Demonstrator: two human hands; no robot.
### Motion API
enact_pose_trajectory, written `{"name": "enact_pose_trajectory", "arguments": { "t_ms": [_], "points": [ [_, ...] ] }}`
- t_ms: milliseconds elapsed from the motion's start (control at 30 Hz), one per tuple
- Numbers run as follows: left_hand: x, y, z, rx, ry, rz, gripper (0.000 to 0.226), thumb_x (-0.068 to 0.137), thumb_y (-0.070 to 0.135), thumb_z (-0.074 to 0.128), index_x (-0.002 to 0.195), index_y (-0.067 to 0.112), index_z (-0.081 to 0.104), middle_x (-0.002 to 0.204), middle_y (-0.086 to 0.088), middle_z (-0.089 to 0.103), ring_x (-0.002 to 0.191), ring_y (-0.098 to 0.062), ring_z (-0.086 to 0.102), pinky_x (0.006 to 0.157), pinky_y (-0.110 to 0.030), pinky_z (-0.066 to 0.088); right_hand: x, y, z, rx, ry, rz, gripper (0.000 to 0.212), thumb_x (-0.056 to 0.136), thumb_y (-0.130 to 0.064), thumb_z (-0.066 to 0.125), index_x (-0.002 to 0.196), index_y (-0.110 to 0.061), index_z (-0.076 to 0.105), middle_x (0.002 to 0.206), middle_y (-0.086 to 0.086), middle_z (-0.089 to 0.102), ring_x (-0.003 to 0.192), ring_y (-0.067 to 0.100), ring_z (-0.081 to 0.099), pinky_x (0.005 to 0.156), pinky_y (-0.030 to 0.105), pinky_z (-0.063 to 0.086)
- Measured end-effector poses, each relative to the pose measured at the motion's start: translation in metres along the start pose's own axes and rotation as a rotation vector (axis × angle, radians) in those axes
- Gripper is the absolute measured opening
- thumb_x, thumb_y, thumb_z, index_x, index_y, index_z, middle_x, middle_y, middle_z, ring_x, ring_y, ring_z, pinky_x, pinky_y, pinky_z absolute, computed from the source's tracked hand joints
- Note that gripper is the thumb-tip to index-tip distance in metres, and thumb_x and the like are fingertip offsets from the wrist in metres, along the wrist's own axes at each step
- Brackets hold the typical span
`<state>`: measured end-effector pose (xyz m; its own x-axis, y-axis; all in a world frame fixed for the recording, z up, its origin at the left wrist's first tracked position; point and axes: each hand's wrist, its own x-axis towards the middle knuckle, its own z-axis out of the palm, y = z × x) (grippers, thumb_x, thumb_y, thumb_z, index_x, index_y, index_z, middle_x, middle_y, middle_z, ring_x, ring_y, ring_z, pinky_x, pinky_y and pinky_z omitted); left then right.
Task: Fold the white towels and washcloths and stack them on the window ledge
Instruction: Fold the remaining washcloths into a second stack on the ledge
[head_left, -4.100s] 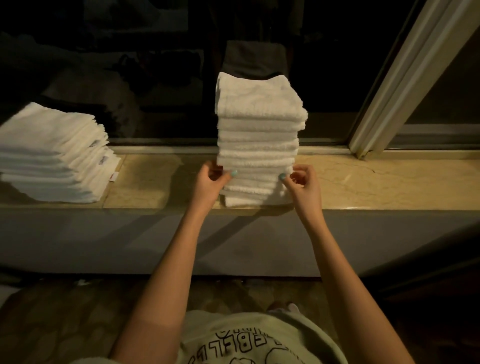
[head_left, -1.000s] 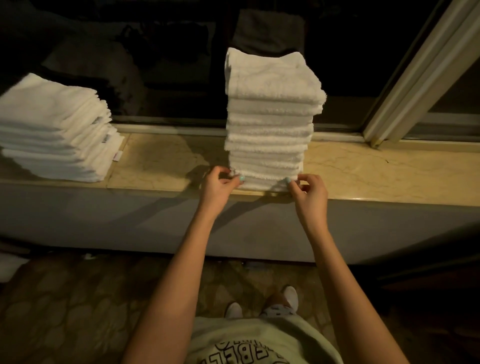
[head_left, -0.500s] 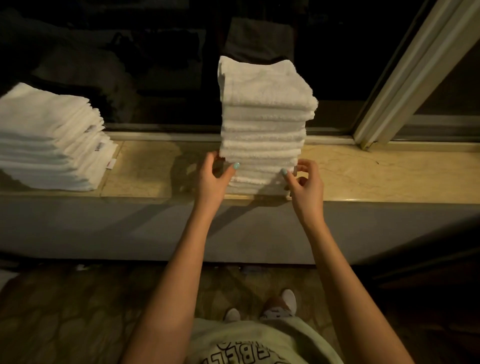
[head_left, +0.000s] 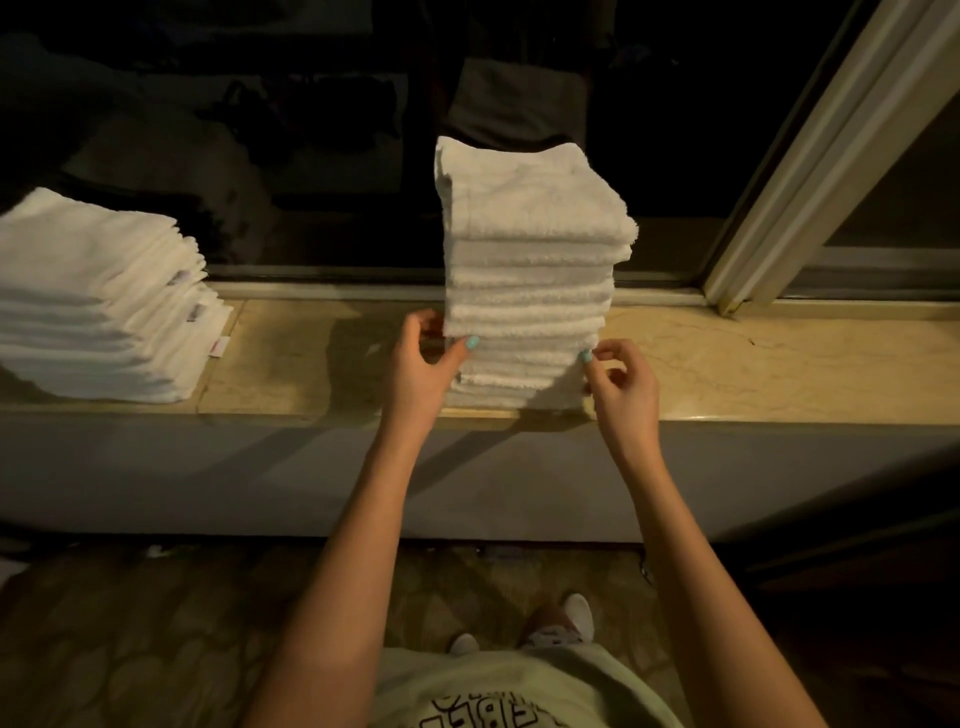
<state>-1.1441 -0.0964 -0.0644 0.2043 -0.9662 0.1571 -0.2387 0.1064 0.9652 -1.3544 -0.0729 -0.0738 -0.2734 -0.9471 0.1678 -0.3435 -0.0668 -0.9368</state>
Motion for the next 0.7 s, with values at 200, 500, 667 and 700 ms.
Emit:
{"name": "enact_pose_trajectory", "arguments": {
  "t_ms": [200,500,667,700],
  "points": [
    [0.001,0.008,0.005,-0.038,0.023,0.050,0.037,0.083,0.011,0.072,0.110,0.024,0.050,0.102,0.016,0.060,0.091,0.009,0.059,0.080,-0.013,0.048,0.013,-0.031,-0.007,0.133,-0.033,-0.117,0.043,0.090,-0.026,0.064,0.130,-0.022,0.048,0.116,-0.002,0.060,0.094,0.009,0.061,0.076,0.020,0.053],
    [0.010,0.015,0.005,-0.002,0.009,-0.003,0.038,0.084,0.015,0.072,0.117,0.015,0.053,0.103,0.007,0.062,0.093,-0.006,0.061,0.075,-0.012,0.048,0.027,-0.039,-0.002,0.003,0.093,-0.188,0.017,0.092,-0.029,0.061,0.102,-0.017,0.065,0.098,0.000,0.061,0.086,0.008,0.057,0.072,0.020,0.047],
    [0.019,0.035,-0.012,-0.122,0.045,0.150,0.049,0.089,0.014,0.065,0.131,0.017,0.039,0.129,-0.002,0.049,0.116,-0.007,0.052,0.096,-0.021,0.046,0.029,-0.061,-0.006,0.132,0.156,-0.201,0.033,0.092,-0.027,0.063,0.121,-0.017,0.052,0.105,0.005,0.060,0.091,0.007,0.058,0.074,0.016,0.047],
    [0.021,0.047,-0.013,-0.156,0.051,0.228,0.048,0.091,0.011,0.060,0.133,0.016,0.036,0.130,-0.002,0.047,0.116,-0.002,0.051,0.095,-0.020,0.045,0.031,-0.070,-0.007,0.167,0.152,-0.234,0.038,0.092,-0.025,0.062,0.127,-0.021,0.048,0.108,0.006,0.059,0.092,0.006,0.057,0.076,0.015,0.047]
  ]
}}
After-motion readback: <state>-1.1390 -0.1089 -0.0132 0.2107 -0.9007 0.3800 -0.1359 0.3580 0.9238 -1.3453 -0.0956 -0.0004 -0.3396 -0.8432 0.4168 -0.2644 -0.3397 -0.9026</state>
